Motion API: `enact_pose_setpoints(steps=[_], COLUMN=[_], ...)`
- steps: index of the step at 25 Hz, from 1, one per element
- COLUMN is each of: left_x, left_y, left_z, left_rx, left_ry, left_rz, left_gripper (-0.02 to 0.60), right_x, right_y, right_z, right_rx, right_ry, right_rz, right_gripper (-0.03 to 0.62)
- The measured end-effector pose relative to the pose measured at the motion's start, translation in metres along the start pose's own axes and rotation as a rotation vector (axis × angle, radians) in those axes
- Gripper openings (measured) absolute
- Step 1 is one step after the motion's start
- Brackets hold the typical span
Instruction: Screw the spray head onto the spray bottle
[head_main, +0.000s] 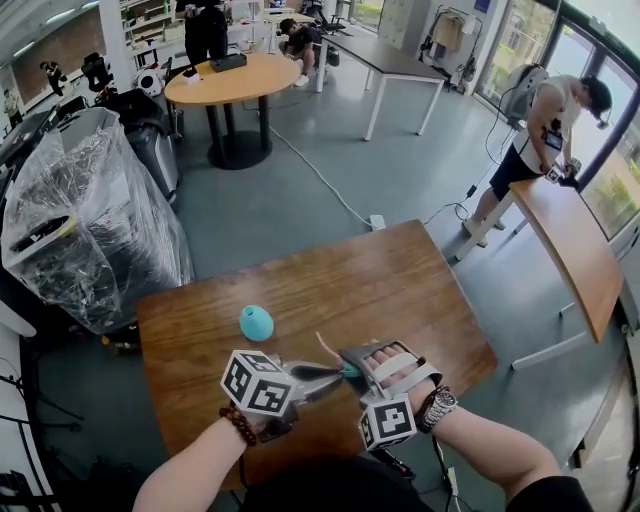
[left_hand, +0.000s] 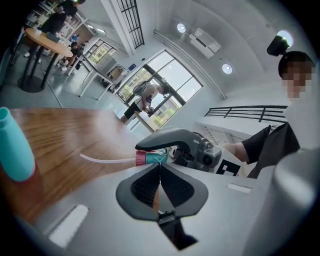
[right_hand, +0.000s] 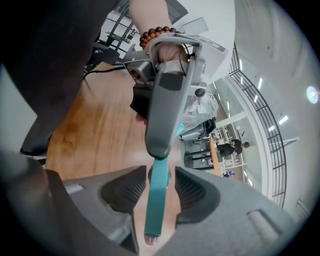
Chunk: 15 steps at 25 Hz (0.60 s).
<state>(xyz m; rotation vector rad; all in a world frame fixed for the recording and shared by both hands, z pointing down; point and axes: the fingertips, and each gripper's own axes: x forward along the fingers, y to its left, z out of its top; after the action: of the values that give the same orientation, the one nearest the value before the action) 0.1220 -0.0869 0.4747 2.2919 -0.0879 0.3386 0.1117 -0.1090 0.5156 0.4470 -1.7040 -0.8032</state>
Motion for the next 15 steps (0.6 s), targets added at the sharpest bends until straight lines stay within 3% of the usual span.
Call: enact_pose_setpoints(steps=[3, 9, 11, 15], left_x=[-0.002, -0.009, -0.014, -0.031], left_y=[0.001, 0.005, 0.009, 0.026], left_z=[0.0, 0.0, 0.001, -0.003], left_rx=[-0.003, 0.03, 0.051, 0.093], left_ry=[-0.007, -0.017, -0.018, -0.01], left_rz=[-0.006, 0.035, 0.065, 0.137], left_gripper=[0.025, 0.035, 0.113, 0.182], right_x=[0.0, 0.004, 0.005, 0.004], right_y=[0.0, 0.0, -0.001, -0.006], right_z=[0.002, 0.003, 0.001, -0.002], right_rx=[-0.014, -0.013, -0.009, 0.014], right_ry=[0.005, 0.009, 0.009, 0.023], right_rz=[-0.006, -0.008, -0.003, 0.014], right_gripper=[0.127, 0.124, 0.124, 0.124])
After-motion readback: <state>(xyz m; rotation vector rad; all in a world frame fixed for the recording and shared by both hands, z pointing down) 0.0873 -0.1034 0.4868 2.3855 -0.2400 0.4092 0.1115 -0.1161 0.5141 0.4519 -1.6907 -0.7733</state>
